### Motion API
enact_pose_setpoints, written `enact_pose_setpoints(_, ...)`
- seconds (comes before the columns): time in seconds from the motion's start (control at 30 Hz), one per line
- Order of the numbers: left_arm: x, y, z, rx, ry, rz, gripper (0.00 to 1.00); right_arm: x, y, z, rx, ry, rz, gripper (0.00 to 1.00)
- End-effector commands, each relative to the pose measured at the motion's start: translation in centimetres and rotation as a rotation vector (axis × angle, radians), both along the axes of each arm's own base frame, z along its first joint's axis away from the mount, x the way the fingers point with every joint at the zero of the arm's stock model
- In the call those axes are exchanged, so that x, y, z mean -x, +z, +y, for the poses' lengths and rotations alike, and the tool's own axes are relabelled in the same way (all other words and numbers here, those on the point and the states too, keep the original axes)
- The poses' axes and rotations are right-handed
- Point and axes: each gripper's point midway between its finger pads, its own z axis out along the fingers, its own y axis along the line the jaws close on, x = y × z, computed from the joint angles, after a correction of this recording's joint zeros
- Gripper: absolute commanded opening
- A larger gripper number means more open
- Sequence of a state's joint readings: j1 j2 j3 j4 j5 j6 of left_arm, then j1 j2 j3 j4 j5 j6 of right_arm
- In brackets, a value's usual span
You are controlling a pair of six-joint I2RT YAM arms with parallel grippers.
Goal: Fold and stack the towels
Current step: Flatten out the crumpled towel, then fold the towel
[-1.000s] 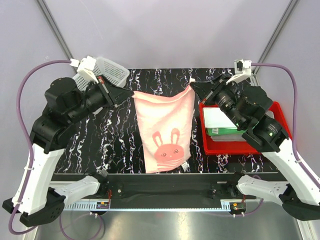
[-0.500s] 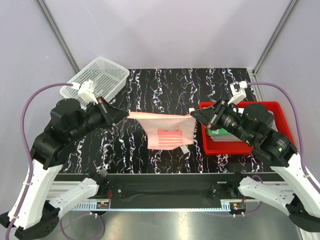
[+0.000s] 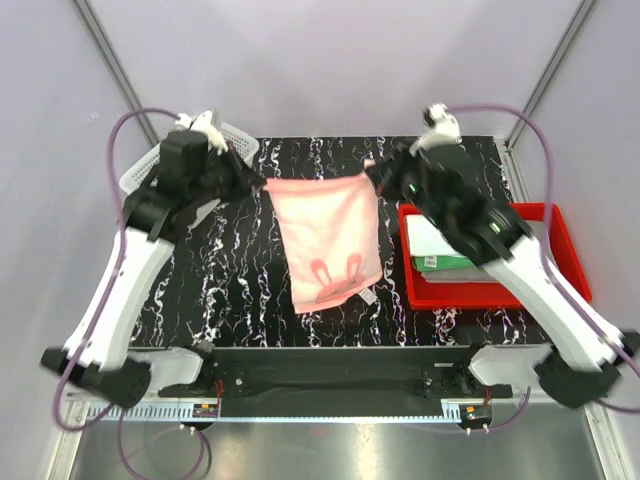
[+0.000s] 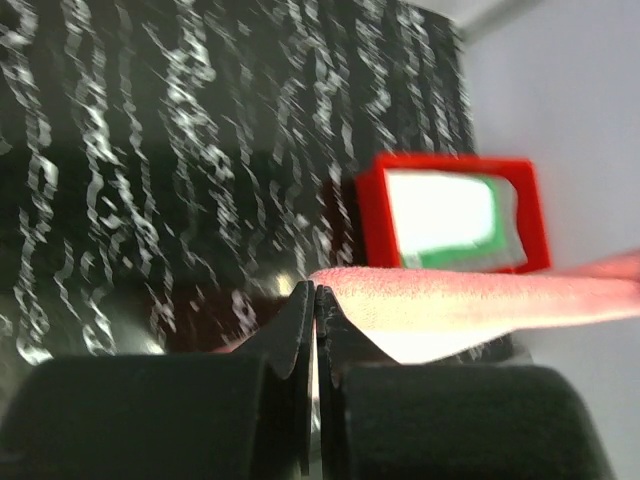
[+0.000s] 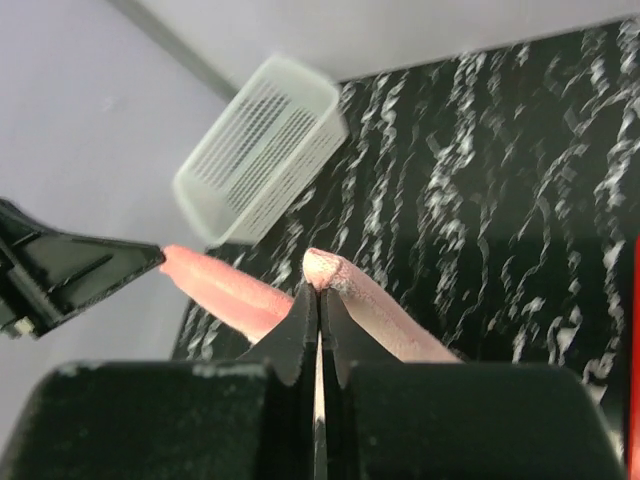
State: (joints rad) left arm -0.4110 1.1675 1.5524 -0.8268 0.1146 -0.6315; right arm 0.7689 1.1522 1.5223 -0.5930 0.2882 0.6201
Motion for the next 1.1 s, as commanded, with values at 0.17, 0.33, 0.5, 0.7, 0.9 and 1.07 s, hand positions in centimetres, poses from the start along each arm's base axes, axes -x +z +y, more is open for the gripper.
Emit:
enact_pose_setpoints(0.17,-14.8,2.2,1.8,-0.009,0.017,-0.204,0.00,-18.2,-1.8,0.6,0.092,-0.078,-0.048,0.00)
enact_pose_setpoints(0.33,-22.4,-0.4,0.7,0.062,-0.105,-0.230,0.00,-26.0,-5.2,2.6,0.022,0.061,-0.058,0.00)
enact_pose_setpoints(0.5,-26.9,-4.7,-0.5,0.070,-0.186,-0.180,0.00,-30.5,-10.7,4.3,0.004,0.151,-0.037,0.00)
enact_pose_setpoints(0.7,-28.4,-12.1,0.0,0.033,-0.164,-0.042,0.00,-31.9,-17.4,3.6,0.018,0.154,0.092,0.00)
enact_pose_setpoints(0.9,-25.3,-16.2,0.5,0.011,-0.159,0.070,0.00,-29.4,-20.8,1.9,0.055,0.162,0.187,0.00)
enact_pose_setpoints(1.07,-22.2,-18.7,0.7,0.012,-0.178,0.202,0.00,-26.2,-23.9,0.9,0.088,0.158,0.293,0.00)
